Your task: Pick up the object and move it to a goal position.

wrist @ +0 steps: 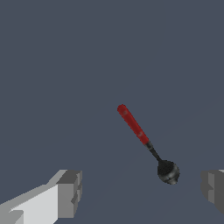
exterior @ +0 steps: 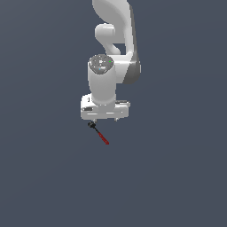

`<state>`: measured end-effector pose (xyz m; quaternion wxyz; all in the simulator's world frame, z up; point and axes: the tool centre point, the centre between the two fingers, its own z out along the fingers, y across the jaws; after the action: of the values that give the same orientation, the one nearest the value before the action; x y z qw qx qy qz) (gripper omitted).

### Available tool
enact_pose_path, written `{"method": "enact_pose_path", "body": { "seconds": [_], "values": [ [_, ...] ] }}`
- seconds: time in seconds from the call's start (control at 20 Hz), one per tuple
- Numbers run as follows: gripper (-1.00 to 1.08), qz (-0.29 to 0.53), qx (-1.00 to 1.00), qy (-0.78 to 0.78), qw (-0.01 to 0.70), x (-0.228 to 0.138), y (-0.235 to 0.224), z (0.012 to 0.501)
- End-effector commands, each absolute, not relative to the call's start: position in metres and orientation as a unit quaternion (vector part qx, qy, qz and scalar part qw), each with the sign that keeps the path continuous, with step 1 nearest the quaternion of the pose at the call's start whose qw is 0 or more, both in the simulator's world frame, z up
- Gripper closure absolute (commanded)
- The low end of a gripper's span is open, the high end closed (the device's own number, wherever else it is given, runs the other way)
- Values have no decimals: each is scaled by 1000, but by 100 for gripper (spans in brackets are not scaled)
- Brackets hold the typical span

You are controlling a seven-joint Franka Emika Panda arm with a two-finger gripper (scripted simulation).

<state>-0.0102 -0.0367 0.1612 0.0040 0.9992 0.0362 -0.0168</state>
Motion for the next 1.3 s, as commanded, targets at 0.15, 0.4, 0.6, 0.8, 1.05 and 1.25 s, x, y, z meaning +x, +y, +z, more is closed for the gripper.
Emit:
{"method": "enact_pose_path", "body": {
  "seconds": [0.15, 0.4, 0.6, 0.8, 1.05, 1.25],
  "values": [
    [-92, -15, 996, 85, 4, -12, -45, 146],
    [-92, -13, 989, 144, 4, -15, -55, 129],
    [-92, -11, 981, 192, 4, -18, -63, 115],
    [-92, -9, 971, 240, 3, -22, -70, 101],
    [-92, -6, 955, 296, 2, -26, -78, 85],
    [-92, -4, 943, 332, 1, -30, -82, 75]
  ]
}}
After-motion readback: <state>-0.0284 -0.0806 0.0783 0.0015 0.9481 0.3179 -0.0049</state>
